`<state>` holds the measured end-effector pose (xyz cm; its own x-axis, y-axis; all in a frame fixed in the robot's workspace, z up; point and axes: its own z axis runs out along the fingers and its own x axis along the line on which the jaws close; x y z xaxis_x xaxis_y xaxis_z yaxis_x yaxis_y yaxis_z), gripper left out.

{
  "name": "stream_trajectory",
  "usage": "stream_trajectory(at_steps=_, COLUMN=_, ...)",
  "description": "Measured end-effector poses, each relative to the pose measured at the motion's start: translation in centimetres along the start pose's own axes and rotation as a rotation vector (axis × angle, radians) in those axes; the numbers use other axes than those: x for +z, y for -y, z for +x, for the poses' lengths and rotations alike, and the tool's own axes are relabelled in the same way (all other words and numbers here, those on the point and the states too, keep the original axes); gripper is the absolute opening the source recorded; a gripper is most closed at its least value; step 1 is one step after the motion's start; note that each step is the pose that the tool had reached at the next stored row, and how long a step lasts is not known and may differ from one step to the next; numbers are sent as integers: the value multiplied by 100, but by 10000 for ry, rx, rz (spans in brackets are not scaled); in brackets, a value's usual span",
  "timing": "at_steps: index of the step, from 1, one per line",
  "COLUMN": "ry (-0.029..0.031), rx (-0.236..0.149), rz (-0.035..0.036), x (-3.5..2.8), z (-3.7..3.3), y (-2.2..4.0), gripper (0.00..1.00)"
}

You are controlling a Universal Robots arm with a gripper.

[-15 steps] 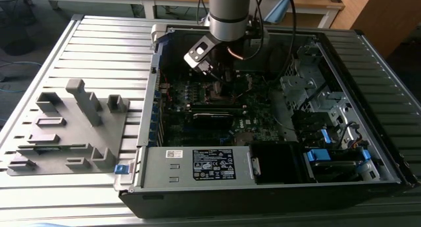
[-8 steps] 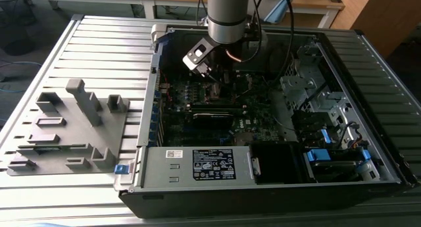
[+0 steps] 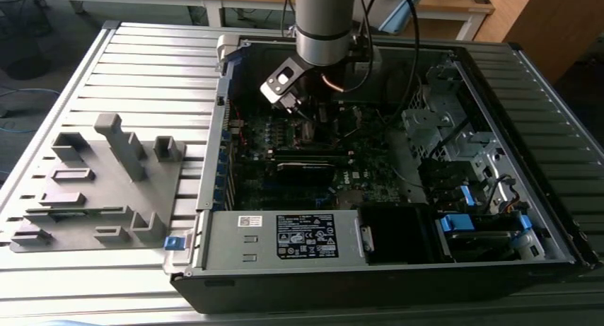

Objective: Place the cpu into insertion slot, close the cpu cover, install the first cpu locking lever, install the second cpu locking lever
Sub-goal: 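Place the cpu into insertion slot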

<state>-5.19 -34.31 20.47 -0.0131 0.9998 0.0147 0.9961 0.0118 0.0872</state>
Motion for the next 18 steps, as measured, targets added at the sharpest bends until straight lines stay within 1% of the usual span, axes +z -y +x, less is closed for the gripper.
stream_trajectory(at_steps=4, ry=5, rx=-1, rz=0, x=56, z=-1, y=7, gripper=54)
stream_trajectory(at_steps=7, ry=6, rx=0, rz=1, x=80, z=-2, y=9, gripper=54)
stream_trajectory(at_steps=18, ry=7, rx=30, rz=-1, x=88, z=-1, y=20, gripper=54)
